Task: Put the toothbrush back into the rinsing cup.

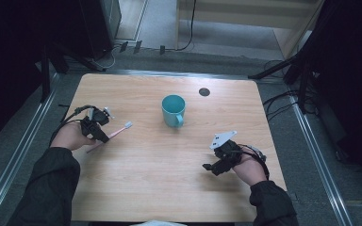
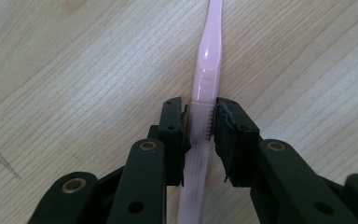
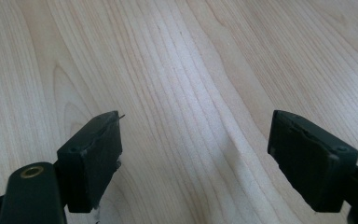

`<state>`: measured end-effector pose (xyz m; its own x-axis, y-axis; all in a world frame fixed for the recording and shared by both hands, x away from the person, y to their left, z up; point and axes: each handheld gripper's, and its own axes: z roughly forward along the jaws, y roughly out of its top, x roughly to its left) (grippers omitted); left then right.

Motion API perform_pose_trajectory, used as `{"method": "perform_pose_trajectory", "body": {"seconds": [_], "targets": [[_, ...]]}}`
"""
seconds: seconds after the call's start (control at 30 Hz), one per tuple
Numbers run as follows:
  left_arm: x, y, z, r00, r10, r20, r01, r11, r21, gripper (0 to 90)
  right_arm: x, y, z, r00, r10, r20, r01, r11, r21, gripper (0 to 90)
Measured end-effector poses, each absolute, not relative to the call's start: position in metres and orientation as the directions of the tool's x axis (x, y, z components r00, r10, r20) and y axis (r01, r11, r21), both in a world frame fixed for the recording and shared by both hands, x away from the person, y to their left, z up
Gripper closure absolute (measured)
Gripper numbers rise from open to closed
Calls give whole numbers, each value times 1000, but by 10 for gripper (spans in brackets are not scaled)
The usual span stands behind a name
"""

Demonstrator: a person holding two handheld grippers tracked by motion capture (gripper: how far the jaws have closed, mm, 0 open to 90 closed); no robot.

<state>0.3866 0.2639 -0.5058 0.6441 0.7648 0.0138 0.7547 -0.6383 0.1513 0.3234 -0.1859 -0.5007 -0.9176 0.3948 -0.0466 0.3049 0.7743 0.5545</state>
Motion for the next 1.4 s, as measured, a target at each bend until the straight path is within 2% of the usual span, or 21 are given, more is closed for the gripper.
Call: {"method": "perform_pose_trajectory", "body": {"seconds": [0.5,1.17,1.4], "targets": [[388,262,-506,636,772,4,765,-630,136,780,323,-185,-503,-921,387,-47,302,786,540,175],[391,263,-505,603,798,-15,793,-596,125,790,322,-184,-503,-922,384,-51,300,790,536,175],[388,267,-500,600,800,-14,792,-592,151,791,323,-184,-503,-922,383,-51,299,791,534,175]]}}
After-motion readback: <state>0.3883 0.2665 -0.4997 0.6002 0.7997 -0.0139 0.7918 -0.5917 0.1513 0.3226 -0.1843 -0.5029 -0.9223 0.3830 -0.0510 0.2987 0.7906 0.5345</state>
